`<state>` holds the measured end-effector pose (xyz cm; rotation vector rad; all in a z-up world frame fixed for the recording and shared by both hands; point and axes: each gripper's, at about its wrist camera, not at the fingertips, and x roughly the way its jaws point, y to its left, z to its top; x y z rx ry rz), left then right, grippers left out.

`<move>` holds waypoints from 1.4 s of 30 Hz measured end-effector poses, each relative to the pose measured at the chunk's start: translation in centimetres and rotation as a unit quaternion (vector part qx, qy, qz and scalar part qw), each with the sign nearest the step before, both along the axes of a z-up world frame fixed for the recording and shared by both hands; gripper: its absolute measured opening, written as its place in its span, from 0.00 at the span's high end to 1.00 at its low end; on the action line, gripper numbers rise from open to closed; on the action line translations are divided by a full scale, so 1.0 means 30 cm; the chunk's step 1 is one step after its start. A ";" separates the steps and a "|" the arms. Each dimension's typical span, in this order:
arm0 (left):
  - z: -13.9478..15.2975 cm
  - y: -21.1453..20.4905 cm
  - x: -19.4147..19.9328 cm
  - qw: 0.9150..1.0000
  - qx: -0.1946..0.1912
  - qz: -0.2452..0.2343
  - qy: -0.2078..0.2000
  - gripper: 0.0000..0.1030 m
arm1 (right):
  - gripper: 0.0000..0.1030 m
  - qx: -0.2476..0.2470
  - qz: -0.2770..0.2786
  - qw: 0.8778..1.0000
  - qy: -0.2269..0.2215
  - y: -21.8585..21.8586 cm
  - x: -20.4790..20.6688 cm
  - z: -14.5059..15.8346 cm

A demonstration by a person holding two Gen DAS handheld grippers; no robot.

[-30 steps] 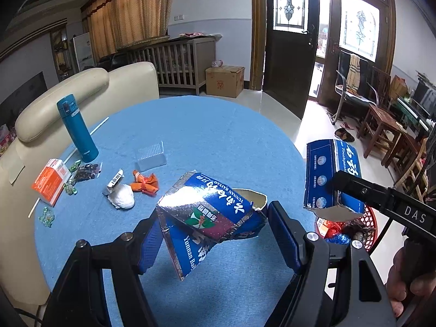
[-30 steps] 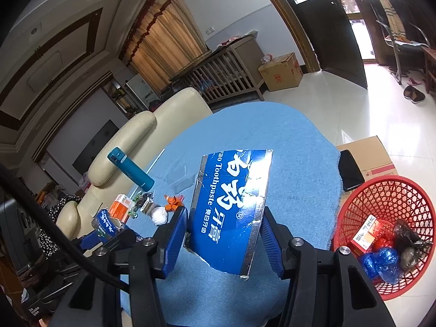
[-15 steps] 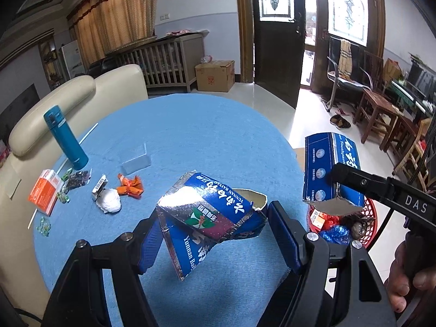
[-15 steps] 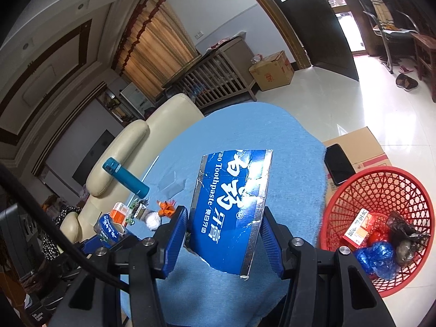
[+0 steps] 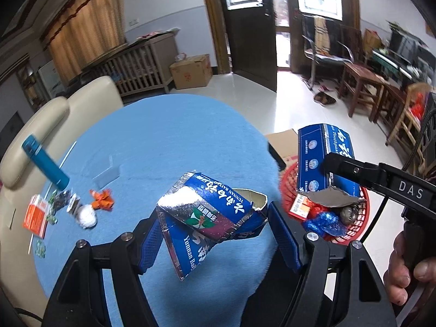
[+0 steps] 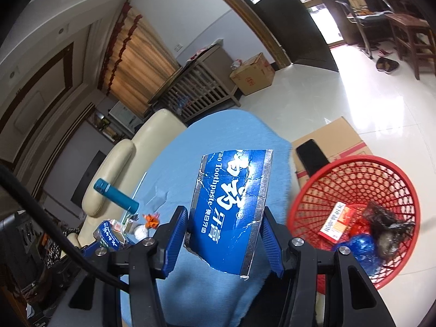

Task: Collect trash
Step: 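Carry the toothpaste box and carton with both tools over the red wastebasket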

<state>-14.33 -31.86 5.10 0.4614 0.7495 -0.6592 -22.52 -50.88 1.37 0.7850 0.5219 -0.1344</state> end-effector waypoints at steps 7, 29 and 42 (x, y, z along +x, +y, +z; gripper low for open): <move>-0.041 -0.149 -0.086 0.998 0.026 -0.058 0.002 0.28 | 0.45 0.023 -0.047 0.999 0.011 -0.126 -0.097 -0.088; -0.150 -0.503 -0.241 0.984 0.088 -0.155 -0.023 0.27 | 0.45 0.105 -0.128 0.985 0.055 -0.381 -0.337 -0.379; -0.207 -0.608 -0.213 0.982 0.107 -0.153 -0.014 0.27 | 0.44 0.135 -0.139 0.979 0.059 -0.444 -0.389 -0.442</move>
